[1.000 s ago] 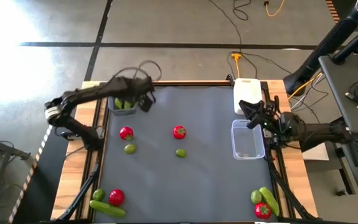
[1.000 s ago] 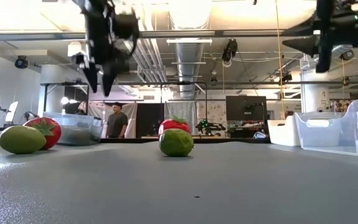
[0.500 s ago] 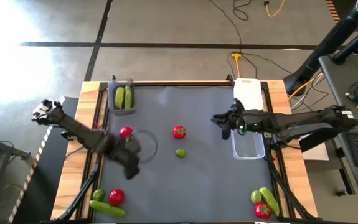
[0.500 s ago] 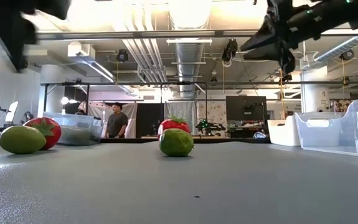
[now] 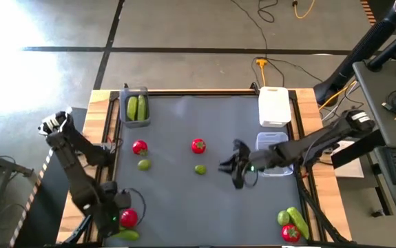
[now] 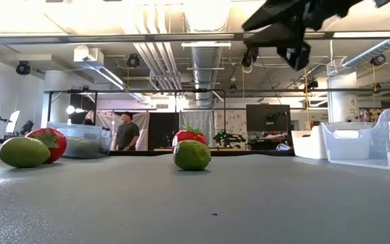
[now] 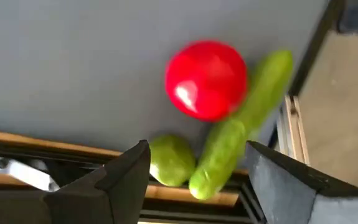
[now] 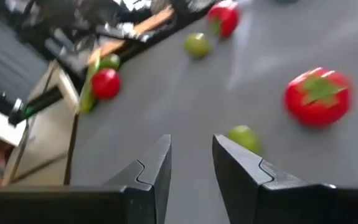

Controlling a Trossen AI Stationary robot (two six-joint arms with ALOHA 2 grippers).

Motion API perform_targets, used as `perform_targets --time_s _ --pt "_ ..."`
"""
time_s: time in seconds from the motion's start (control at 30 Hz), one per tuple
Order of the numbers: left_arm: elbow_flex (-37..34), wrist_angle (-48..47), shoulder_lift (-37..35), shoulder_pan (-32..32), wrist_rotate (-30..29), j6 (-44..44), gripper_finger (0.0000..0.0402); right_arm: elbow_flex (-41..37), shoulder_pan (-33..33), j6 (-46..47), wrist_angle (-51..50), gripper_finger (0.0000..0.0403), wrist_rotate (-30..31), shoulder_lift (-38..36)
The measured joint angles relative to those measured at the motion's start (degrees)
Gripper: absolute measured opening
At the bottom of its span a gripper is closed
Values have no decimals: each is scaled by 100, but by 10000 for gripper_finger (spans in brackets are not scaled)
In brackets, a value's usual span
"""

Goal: Sort produce into baskets
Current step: Put the cucumber into the black bin

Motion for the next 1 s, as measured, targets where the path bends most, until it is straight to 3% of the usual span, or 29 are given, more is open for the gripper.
perform_targets --time_s 0.17,0.37,0.53,0.7,1.0 --pt "0 199 340 -427 17 147 243 289 764 251 18 109 270 735" --pt "57 413 903 -577 433 330 248 877 1316 690 20 109 608 1747" --pt "234 477 1284 -595 407 1056 249 1656 1359 645 21 109 609 2548" --pt "238 523 1617 -595 430 1251 249 2396 1358 564 -300 109 486 3088" --pt "223 1317 1824 -599 291 1236 247 2776 1358 573 -767 109 178 3182"
